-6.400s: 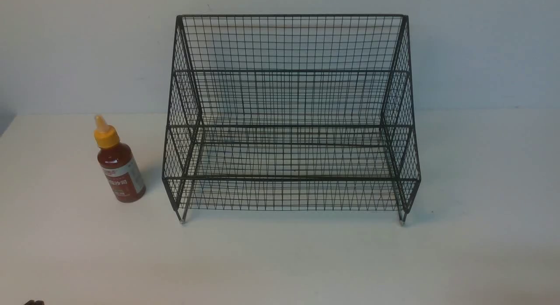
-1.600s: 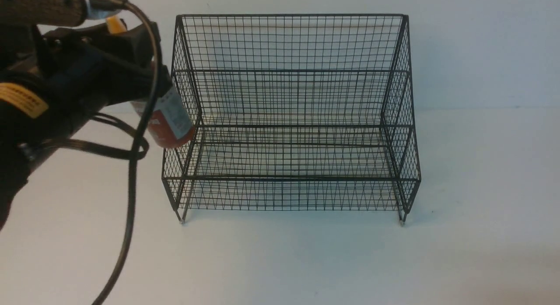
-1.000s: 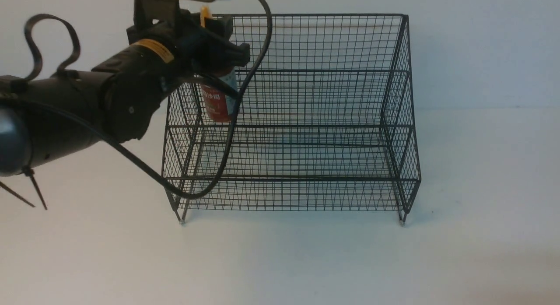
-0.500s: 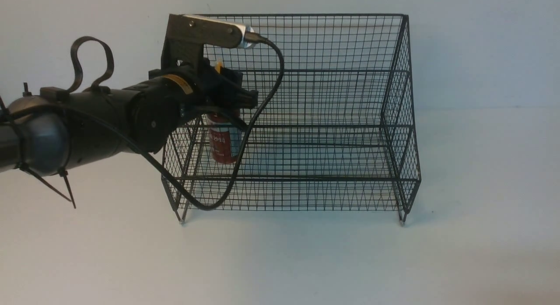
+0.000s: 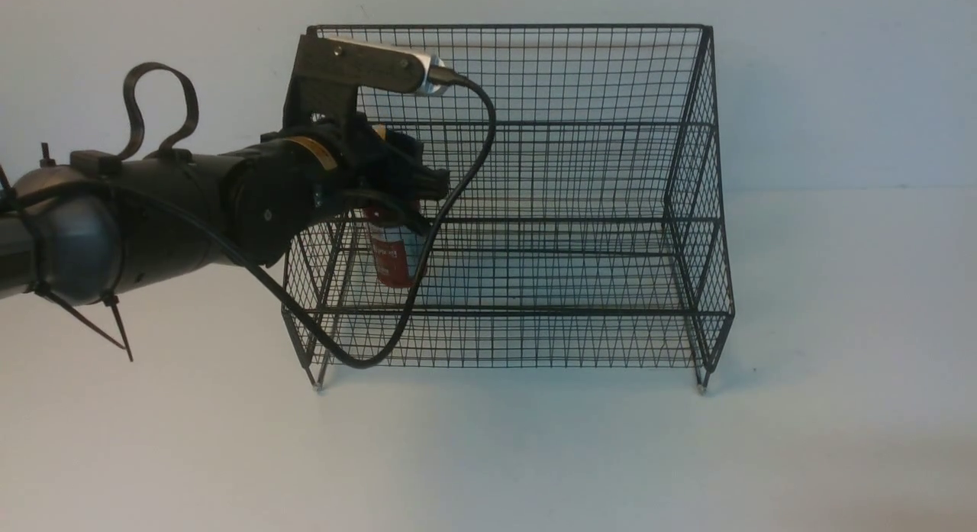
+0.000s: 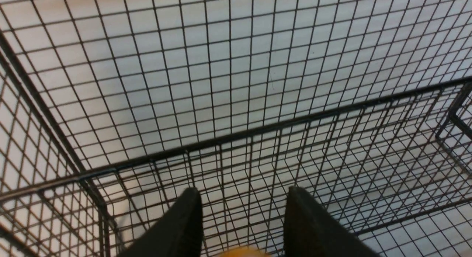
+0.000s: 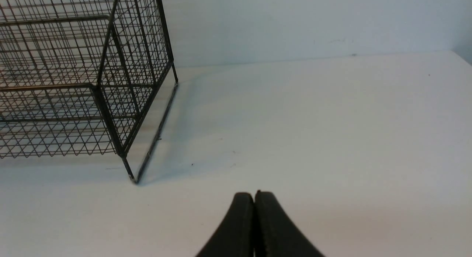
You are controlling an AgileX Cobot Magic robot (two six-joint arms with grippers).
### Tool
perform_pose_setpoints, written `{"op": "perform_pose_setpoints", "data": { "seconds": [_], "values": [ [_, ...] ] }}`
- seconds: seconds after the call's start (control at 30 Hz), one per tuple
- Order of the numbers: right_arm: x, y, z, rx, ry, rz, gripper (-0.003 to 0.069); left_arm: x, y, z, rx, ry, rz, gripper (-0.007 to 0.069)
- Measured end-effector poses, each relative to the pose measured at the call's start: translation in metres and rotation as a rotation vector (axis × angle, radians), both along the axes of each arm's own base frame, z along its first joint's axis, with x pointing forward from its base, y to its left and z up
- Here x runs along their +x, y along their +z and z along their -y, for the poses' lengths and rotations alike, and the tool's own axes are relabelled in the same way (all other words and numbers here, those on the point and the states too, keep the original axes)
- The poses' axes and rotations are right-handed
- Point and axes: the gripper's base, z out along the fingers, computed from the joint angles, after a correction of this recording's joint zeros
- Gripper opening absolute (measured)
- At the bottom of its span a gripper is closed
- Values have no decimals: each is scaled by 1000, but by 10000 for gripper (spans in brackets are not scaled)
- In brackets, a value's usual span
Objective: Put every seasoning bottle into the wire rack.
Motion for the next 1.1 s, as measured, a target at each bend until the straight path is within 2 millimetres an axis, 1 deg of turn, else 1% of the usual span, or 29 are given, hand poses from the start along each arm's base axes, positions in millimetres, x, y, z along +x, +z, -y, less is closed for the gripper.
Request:
{"op": "perform_pose_setpoints", "data": {
  "seconds": [0.17,0.33,0.43,0.57,0.6,0.67,0.73,0.77,0.83,0.9,0.97,1.0,1.03,1.07,1.1],
  "values": [
    [0,0,0,0,0,0,-13,-2,-3,0,11,-6,-37,370],
    [0,0,0,-7,1,0,-13,-3,-2,0,15,-10,-54,377],
    [0,0,0,-12,3,0,-13,-7,5,-1,11,-12,-44,377],
    [0,0,0,-14,3,0,-13,-16,27,-4,-4,-16,-12,377],
    [0,0,0,-14,3,0,-13,-17,28,-5,-5,-16,-8,376],
    [0,0,0,-14,3,0,-13,-30,49,-9,-11,-26,-5,358],
    [0,0,0,-14,3,0,-13,-43,64,-12,-12,-36,-12,322],
    [0,0,0,-14,3,0,-13,-44,65,-13,-8,-39,-20,310],
    [0,0,0,-13,3,0,-13,-68,93,-21,-7,-56,-6,211],
    [0,0,0,-13,3,0,-13,-85,110,-27,-2,-65,19,136],
    [0,0,0,-13,3,0,-13,-109,134,-36,3,-73,68,48],
    [0,0,0,-13,3,0,-13,-112,136,-37,1,-74,73,43],
    [0,0,0,-13,3,0,-13,-133,154,-46,-1,-76,123,11],
    [0,0,0,-13,3,0,-13,-139,158,-48,-5,-76,139,8],
    [0,0,0,-13,3,0,-13,-159,169,-56,-10,-75,190,-2]
  ]
}}
